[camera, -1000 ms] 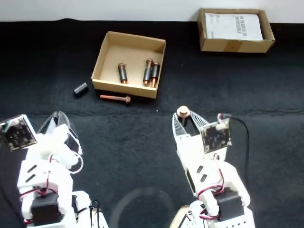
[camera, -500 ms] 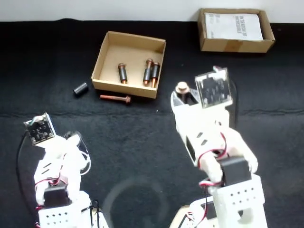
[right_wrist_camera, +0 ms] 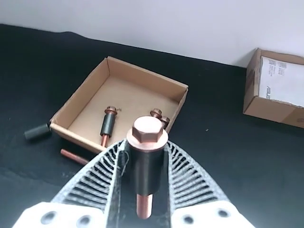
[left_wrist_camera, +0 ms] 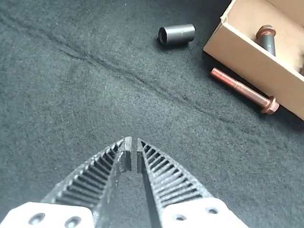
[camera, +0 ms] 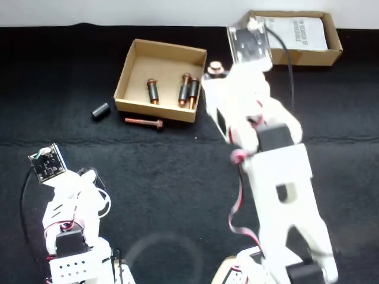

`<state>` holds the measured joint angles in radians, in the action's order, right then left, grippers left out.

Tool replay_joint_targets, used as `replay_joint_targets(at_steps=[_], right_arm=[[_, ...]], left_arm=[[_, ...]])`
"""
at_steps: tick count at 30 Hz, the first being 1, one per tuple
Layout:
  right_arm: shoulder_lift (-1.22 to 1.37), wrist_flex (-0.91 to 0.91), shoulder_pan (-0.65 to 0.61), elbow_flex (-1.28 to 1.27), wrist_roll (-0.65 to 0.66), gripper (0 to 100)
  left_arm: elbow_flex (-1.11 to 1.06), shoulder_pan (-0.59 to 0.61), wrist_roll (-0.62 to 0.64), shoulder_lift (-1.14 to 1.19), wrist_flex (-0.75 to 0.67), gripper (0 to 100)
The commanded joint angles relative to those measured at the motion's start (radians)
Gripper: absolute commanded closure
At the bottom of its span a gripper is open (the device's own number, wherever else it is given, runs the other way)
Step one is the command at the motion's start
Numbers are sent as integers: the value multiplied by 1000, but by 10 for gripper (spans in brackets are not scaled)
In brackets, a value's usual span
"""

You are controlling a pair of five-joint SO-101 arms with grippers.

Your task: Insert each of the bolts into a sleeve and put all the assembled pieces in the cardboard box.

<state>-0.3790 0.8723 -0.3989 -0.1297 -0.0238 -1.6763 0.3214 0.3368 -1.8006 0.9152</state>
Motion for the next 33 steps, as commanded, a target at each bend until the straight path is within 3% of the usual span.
replay_joint_targets(at_steps=[1,23,33], right_arm=[[176,-1,-7,237,-48,992],[1101,-4,-58,1075,-84,992],[1428,-1,-70,1254,-35,991]], left_arm=[[-19,10,2,-5,-18,958],[-19,10,2,-4,-23,958],[-19,12,2,-2,-25,957]])
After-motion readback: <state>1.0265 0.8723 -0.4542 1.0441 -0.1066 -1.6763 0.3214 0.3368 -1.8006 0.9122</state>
